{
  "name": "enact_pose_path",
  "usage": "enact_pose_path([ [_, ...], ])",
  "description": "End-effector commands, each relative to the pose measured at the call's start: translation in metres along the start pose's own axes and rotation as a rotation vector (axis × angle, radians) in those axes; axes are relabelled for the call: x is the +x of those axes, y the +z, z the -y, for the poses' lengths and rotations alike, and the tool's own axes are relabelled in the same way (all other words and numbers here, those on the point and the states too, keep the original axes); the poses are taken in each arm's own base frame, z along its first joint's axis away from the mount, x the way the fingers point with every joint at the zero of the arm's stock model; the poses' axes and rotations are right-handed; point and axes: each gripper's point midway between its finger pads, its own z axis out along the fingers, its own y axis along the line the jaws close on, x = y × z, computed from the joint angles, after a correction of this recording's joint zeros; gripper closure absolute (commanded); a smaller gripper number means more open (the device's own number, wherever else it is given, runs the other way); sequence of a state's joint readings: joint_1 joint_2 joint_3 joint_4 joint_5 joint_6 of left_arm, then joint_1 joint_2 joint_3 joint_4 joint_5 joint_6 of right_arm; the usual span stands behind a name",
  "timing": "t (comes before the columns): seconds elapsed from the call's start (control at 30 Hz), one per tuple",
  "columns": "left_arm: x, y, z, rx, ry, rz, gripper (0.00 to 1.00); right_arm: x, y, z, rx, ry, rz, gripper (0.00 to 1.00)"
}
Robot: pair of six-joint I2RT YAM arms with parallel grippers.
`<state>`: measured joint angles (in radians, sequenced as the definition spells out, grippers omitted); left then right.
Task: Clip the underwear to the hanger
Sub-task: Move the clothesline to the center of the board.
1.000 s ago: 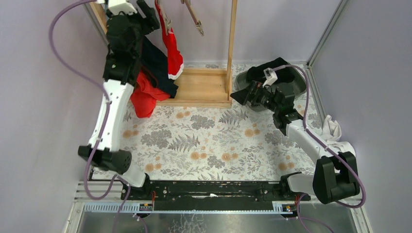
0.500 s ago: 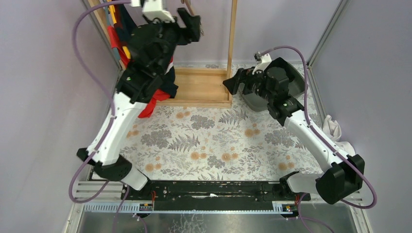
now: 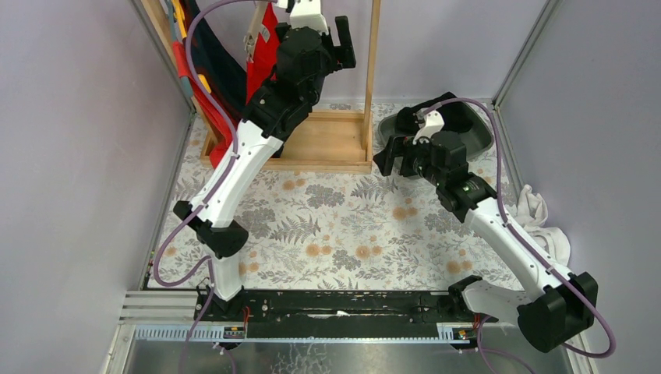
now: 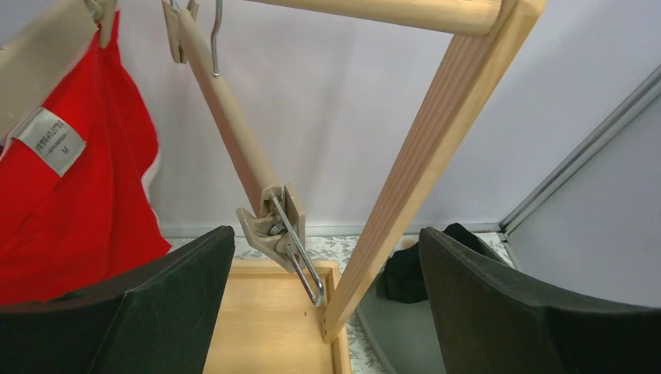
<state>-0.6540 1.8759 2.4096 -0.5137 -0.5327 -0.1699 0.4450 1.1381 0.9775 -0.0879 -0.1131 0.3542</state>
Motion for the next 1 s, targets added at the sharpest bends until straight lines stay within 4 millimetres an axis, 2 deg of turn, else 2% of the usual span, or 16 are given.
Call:
enact_pose_path([
  [0.0, -0.028, -0.006, -0.012, -0.059, -0.053, 0.072, 0.12, -0.009, -0.011, 0.010, 0.068, -0.034, 0.033, 0.01],
  [0.3, -0.011, 0.020, -0.018, -0.055, -0.080, 0.053, 0.12, -0.001, -0.011, 0.012, 0.071, -0.034, 0.026, 0.01],
  [0.67, -0.014, 0.037, -0.019, -0.059, -0.075, 0.103, 0.15, 0.001, -0.010, 0.021, 0.107, -0.055, 0.026, 0.01],
  [0.77, -0.018, 0.041, -0.019, -0.062, -0.073, 0.133, 0.25, 0.002, -0.009, 0.025, 0.126, -0.060, 0.020, 0.01],
  [0.9, -0.026, 0.043, -0.019, -0.069, -0.064, 0.166, 0.61, 0.001, -0.006, 0.037, 0.189, -0.058, 0.014, 0.01],
  [0.97, -0.027, 0.042, -0.021, -0.077, -0.055, 0.167, 0.74, -0.004, -0.001, 0.049, 0.235, -0.050, 0.013, 0.01],
])
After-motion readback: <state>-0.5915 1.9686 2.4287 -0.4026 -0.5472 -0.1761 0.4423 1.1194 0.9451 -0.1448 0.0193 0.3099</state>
